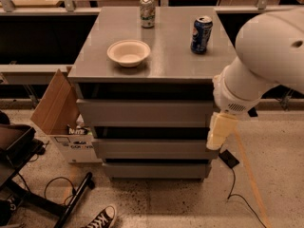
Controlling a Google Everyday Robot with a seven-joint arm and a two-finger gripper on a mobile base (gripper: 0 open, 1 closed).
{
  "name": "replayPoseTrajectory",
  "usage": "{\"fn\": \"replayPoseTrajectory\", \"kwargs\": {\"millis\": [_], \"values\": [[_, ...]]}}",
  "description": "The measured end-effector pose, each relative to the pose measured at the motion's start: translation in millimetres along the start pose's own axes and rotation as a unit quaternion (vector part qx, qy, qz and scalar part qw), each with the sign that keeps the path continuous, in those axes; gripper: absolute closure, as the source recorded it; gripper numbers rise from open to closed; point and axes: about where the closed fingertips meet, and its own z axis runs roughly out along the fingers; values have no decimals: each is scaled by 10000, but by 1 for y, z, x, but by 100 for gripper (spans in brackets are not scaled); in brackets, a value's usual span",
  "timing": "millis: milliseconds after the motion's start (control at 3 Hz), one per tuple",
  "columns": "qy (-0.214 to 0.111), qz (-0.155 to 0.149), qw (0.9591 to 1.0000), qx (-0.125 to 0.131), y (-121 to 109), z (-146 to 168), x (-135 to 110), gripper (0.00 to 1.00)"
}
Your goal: Open top drawer
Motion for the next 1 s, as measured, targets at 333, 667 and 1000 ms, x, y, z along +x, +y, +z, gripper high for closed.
{"fn": "replayPoseTrajectory", "kwargs": {"millis": [333,667,1000], "values": [[216,-32,9997,125,-18,64,-6,0],[318,43,9994,116,-32,98,-4,0],[374,42,9993,16,-36,131,-6,0]]}}
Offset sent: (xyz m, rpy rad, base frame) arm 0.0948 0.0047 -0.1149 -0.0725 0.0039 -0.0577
